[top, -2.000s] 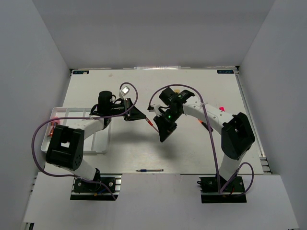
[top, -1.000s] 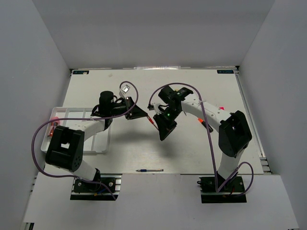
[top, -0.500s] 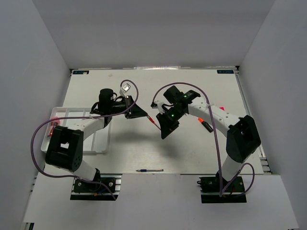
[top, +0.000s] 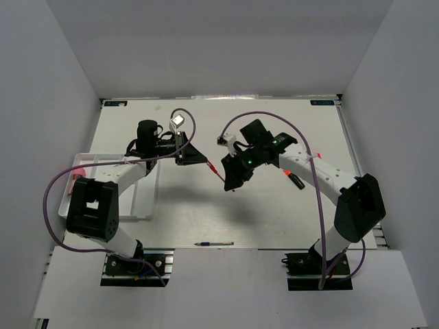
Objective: Sort the stationery into containers
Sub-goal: Close the pen cap on the pen.
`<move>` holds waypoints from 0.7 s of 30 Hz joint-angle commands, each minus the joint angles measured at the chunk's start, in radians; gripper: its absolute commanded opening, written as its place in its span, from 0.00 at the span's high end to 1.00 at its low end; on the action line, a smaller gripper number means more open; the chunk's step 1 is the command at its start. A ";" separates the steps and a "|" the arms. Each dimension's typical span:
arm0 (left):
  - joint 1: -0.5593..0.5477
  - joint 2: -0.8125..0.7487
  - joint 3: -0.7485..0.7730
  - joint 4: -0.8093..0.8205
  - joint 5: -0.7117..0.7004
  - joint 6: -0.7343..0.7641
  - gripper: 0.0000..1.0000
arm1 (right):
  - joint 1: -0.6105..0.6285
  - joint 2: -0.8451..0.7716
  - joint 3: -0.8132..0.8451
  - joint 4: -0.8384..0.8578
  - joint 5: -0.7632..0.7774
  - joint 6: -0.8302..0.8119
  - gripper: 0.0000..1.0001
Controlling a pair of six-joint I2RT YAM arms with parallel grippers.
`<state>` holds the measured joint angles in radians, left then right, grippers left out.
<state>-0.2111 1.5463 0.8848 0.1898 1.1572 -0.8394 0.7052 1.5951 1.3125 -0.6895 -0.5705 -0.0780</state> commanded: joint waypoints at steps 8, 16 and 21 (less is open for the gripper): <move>0.061 0.008 0.141 -0.127 0.044 0.121 1.00 | -0.010 -0.110 -0.027 0.073 0.015 -0.062 0.28; 0.072 -0.025 0.446 -0.866 -0.278 0.791 1.00 | -0.015 -0.192 -0.105 0.076 0.086 -0.097 0.31; 0.093 -0.023 0.598 -1.171 -0.647 1.028 1.00 | -0.026 -0.211 -0.124 0.064 0.124 -0.112 0.32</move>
<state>-0.1383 1.5665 1.4105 -0.6922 0.7654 -0.0471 0.6903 1.4212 1.2037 -0.6285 -0.4805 -0.1650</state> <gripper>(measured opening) 0.227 0.687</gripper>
